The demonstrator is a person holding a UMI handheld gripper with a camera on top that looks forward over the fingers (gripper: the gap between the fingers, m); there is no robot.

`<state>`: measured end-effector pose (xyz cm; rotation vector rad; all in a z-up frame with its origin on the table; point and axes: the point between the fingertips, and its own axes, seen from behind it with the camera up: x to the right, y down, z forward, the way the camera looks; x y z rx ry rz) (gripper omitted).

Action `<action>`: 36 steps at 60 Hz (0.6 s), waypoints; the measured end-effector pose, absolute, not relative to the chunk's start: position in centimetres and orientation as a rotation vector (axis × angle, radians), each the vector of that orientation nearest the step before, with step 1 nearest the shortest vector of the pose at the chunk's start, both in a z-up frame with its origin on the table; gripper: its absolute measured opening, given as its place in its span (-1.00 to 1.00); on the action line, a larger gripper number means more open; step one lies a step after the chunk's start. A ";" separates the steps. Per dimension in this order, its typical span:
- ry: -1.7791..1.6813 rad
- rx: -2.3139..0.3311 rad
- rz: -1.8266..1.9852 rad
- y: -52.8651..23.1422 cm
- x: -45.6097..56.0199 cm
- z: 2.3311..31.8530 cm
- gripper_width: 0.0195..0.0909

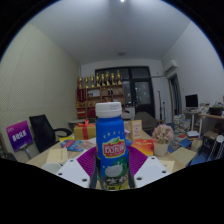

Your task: Pour water

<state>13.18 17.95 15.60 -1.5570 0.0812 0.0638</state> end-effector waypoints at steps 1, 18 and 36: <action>0.082 -1.564 0.058 18.1 13.5 15.3 -0.32; -0.006 -1.615 0.015 19.1 13.0 9.8 -0.31; 0.026 -1.734 0.044 18.1 13.7 8.1 0.58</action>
